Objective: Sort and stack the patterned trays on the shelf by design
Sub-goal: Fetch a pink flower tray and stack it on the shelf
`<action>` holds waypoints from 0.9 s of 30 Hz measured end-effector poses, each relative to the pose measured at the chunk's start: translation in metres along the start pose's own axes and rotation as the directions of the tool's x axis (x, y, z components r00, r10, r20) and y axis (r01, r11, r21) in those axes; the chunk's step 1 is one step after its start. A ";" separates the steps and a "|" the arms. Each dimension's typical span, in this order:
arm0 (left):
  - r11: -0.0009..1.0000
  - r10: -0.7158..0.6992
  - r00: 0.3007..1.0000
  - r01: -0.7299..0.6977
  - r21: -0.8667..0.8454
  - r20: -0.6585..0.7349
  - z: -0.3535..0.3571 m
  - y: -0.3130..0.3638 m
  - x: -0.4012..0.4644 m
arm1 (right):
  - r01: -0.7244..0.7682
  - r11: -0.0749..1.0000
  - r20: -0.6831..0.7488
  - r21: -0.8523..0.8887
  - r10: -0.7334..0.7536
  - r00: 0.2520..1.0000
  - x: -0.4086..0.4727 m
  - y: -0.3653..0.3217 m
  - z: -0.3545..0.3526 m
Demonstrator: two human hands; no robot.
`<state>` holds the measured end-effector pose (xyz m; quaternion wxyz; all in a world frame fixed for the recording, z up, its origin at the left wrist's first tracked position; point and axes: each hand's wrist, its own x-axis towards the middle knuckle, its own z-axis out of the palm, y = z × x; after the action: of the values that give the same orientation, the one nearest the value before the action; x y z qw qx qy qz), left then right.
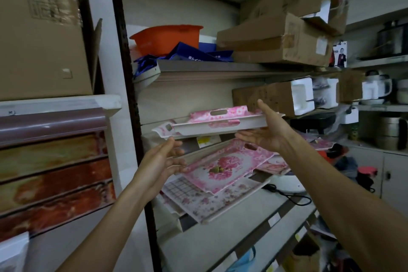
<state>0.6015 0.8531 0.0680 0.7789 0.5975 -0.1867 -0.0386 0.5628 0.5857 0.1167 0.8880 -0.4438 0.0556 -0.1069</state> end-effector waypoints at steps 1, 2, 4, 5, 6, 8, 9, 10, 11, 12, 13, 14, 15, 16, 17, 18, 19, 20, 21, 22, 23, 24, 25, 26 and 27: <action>1.000 -0.006 1.000 0.006 -0.025 0.004 -0.001 -0.001 0.003 | 0.012 1.000 -0.008 -0.012 -0.012 1.000 0.003 0.001 0.002; 0.999 -0.013 1.000 0.013 -0.044 0.009 -0.001 -0.002 0.005 | 0.025 1.000 -0.022 -0.019 -0.025 0.999 0.005 0.003 0.003; 0.996 -0.034 0.999 0.035 -0.076 0.017 -0.002 -0.004 0.010 | 0.059 0.998 -0.048 -0.028 -0.060 0.997 0.007 0.004 0.005; 0.994 -0.046 0.999 0.048 -0.095 0.018 -0.003 -0.005 0.013 | 0.078 0.996 -0.054 -0.032 -0.080 0.995 0.008 0.004 0.006; 0.992 -0.062 0.998 0.064 -0.113 0.021 -0.003 -0.006 0.015 | 0.096 0.995 -0.059 -0.039 -0.099 0.993 0.008 0.004 0.005; 0.983 -0.098 0.995 0.102 -0.154 0.031 -0.003 -0.007 0.019 | 0.138 0.989 -0.067 -0.061 -0.142 0.988 0.008 0.004 0.002; 0.976 -0.113 0.993 0.118 -0.182 0.037 -0.001 -0.007 0.022 | 0.159 0.985 -0.079 -0.071 -0.164 0.983 0.007 0.004 -0.002; 0.968 -0.126 0.991 0.133 -0.214 0.045 0.000 -0.007 0.025 | 0.175 0.982 -0.089 -0.076 -0.181 0.979 0.005 0.003 -0.005; 0.957 -0.137 0.989 0.147 -0.249 0.057 0.002 -0.007 0.027 | 0.191 0.979 -0.098 -0.072 -0.197 0.975 0.003 0.002 -0.010; 0.947 -0.147 0.986 0.162 -0.277 0.074 0.005 -0.007 0.029 | 0.206 0.976 -0.110 -0.070 -0.213 0.971 0.001 0.002 -0.015; 0.938 -0.155 0.983 0.176 -0.298 0.095 0.008 -0.007 0.031 | 0.225 0.972 -0.108 -0.067 -0.231 0.967 0.000 0.002 -0.021; 0.930 -0.162 0.980 0.190 -0.316 0.113 0.011 -0.006 0.033 | 0.247 0.967 -0.103 -0.068 -0.253 0.962 -0.005 0.001 -0.025; 0.921 -0.171 0.977 0.204 -0.332 0.128 0.015 -0.006 0.034 | 0.271 0.960 -0.098 -0.063 -0.277 0.956 -0.008 0.000 -0.029; 0.912 -0.182 0.973 0.220 -0.346 0.139 0.019 -0.005 0.034 | 0.296 0.953 -0.094 -0.064 -0.301 0.949 -0.012 -0.001 -0.034; 0.903 -0.192 0.971 0.233 -0.360 0.145 0.024 -0.004 0.034 | 0.317 0.946 -0.087 -0.072 -0.322 0.943 -0.016 -0.003 -0.039; 0.899 -0.198 0.969 0.239 -0.366 0.146 0.029 -0.003 0.034 | 0.330 0.940 -0.076 -0.091 -0.337 0.939 -0.022 -0.005 -0.044; 0.903 -0.196 0.970 0.235 -0.359 0.143 0.034 -0.003 0.033 | 0.337 0.934 -0.059 -0.115 -0.345 0.937 -0.029 -0.007 -0.047; 0.912 -0.182 0.974 0.217 -0.347 0.133 0.038 -0.002 0.032 | 0.345 0.930 -0.046 -0.130 -0.353 0.934 -0.037 -0.009 -0.051; 0.920 -0.161 0.979 0.195 -0.341 0.124 0.043 -0.002 0.032 | 0.352 0.926 -0.034 -0.133 -0.360 0.933 -0.044 -0.011 -0.055; 0.918 -0.145 0.982 0.180 -0.354 0.124 0.049 -0.001 0.030 | 0.356 0.924 -0.023 -0.142 -0.363 0.932 -0.052 -0.013 -0.059; 0.906 -0.138 0.982 0.178 -0.383 0.130 0.054 -0.001 0.028 | 0.357 0.922 -0.008 -0.151 -0.362 0.932 -0.061 -0.014 -0.063; 0.894 -0.139 0.983 0.178 -0.412 0.124 0.060 0.000 0.024 | 0.356 0.919 0.005 -0.169 -0.360 0.933 -0.070 -0.014 -0.065; 0.886 -0.142 0.984 0.175 -0.430 0.109 0.066 0.000 0.020 | 0.352 0.918 0.018 -0.182 -0.355 0.935 -0.077 -0.014 -0.069; 0.882 -0.145 0.985 0.170 -0.439 0.090 0.070 0.000 0.016 | 0.343 0.920 0.027 -0.188 -0.344 0.938 -0.084 -0.013 -0.073; 0.882 -0.149 0.986 0.165 -0.441 0.070 0.074 -0.002 0.012 | 0.335 0.923 0.027 -0.190 -0.336 0.941 -0.091 -0.012 -0.076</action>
<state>0.5880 0.7814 0.0851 0.8858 0.4160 -0.1372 -0.1532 0.4582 0.5413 0.0810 0.8095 -0.5299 -0.0085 -0.2528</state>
